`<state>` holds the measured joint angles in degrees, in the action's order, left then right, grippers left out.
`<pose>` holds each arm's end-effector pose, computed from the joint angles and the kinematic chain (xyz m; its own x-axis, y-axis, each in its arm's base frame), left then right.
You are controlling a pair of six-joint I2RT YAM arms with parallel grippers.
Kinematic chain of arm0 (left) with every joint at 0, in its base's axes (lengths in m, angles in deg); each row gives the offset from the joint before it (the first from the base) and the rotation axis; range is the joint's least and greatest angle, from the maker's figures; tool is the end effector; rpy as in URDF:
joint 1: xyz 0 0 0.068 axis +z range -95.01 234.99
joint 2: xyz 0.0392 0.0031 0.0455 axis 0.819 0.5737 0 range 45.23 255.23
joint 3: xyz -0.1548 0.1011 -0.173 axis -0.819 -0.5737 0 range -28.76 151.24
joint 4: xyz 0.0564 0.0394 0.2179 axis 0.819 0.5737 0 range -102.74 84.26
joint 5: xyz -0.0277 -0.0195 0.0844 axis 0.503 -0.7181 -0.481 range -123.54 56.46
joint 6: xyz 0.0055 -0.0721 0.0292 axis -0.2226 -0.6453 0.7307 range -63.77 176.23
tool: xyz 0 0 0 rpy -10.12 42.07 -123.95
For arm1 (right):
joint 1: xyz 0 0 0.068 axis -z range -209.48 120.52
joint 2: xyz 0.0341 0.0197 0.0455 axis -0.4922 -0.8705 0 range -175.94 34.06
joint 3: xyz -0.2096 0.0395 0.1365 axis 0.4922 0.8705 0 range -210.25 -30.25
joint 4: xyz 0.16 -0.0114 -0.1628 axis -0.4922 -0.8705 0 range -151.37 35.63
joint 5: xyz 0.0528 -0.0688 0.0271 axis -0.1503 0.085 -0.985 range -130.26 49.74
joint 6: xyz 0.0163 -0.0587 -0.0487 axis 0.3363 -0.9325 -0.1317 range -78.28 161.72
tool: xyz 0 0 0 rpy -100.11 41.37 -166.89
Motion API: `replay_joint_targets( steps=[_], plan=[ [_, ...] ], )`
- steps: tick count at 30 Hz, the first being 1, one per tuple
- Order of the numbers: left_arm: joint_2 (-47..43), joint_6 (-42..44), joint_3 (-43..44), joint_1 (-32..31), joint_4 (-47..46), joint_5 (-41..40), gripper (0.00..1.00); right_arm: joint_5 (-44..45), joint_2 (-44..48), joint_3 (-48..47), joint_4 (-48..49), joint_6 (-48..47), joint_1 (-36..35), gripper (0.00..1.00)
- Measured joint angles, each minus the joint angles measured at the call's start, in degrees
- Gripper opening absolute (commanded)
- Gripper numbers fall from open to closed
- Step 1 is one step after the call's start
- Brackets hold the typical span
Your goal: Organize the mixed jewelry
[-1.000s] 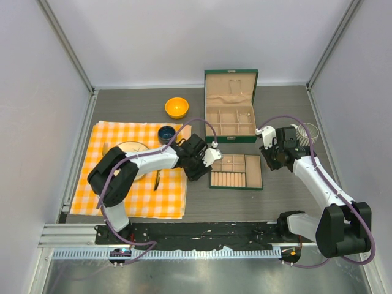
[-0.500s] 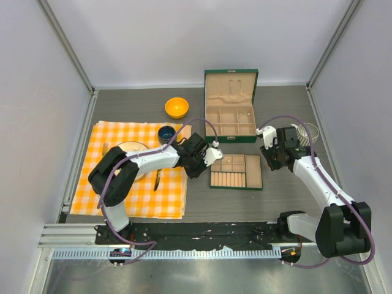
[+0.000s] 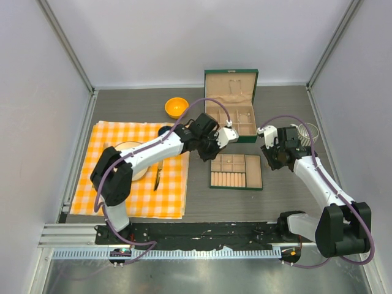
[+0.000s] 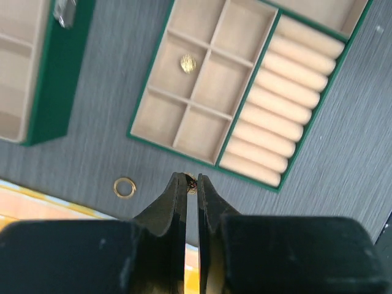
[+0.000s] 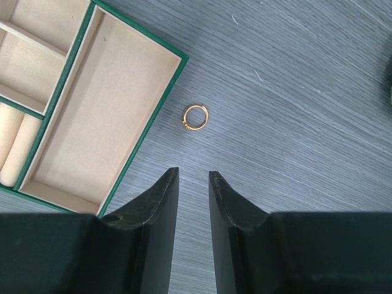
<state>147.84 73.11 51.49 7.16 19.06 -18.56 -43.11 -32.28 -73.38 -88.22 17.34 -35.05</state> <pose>0.2361 -0.2864 0.2149 -0.2833 0.7306 -0.6212 0.9404 0.3387 -0.0305 0.2134 0.0242 0.1913 -0.7097 -0.4834 -0.5125 -0.4576 0.8694 -0.1864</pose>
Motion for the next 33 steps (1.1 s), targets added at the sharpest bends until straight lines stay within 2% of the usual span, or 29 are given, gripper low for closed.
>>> replay_joint_targets(
  steps=[8, 15, 33],
  plan=[
    [8.33, -0.17, 9.6, -1.05, 0.33, 0.2, 0.06, 0.24, -0.02, -0.02, 0.02, 0.61, 0.28, 0.32],
    [14.73, -0.17, 14.67, -1.27, 1.05, 0.22, 0.06, 0.66, -0.02, 0.0, 0.31, 0.79, 0.9, 0.32],
    [21.59, -1.49, 20.11, -2.32, 1.03, 1.33, 0.09, 0.76, 0.0, -0.02, 0.87, 0.81, 6.05, 0.32]
  ],
)
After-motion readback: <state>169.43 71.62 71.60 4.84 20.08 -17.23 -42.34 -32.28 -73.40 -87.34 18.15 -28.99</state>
